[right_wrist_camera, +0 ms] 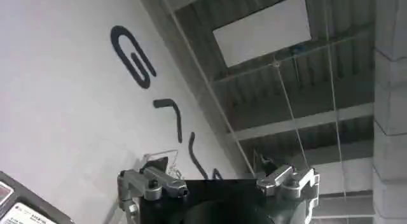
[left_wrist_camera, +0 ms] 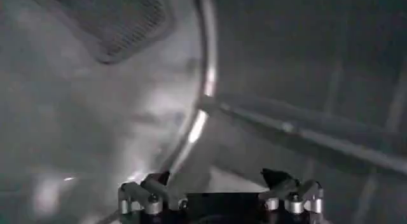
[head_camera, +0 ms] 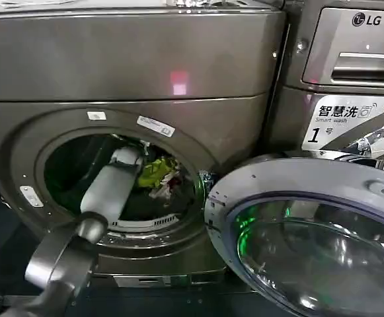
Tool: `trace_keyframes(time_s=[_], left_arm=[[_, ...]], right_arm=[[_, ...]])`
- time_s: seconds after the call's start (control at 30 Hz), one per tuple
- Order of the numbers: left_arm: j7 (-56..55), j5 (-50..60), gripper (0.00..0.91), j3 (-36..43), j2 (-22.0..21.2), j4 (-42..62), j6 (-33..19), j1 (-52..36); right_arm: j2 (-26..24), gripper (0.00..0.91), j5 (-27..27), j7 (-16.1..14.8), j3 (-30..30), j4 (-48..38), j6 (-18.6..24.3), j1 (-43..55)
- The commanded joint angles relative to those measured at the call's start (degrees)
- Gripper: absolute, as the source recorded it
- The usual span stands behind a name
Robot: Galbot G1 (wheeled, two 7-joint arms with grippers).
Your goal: Grasp the clothes from the dryer.
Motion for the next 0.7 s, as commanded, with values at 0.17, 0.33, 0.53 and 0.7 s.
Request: trace_keyframes(time_s=[0.17, 0.33, 0.53, 0.7], left_arm=[[13.86, 20.79, 0.907, 8.98, 0.64, 3.03, -4.71, -3.45], [13.95, 22.19, 0.907, 10.88, 0.69, 3.18, -5.92, -2.87], [14.01, 25.54, 0.907, 11.9, 0.08, 4.9, -5.43, -3.14], [13.74, 25.87, 0.907, 12.0, -0.36, 6.1, -5.74, -2.39]], right_arm=[[-0.09, 0.907, -0.12, -0.03, -0.22, -0.12, 0.13, 0.07], [-0.01, 0.907, -0.12, -0.06, -0.31, -0.1, 0.17, 0.1], [0.24, 0.907, -0.46, -0.15, -0.85, -0.03, 0.31, 0.47], [0.21, 0.907, -0.81, -0.2, -1.25, -0.11, 0.38, 0.7]])
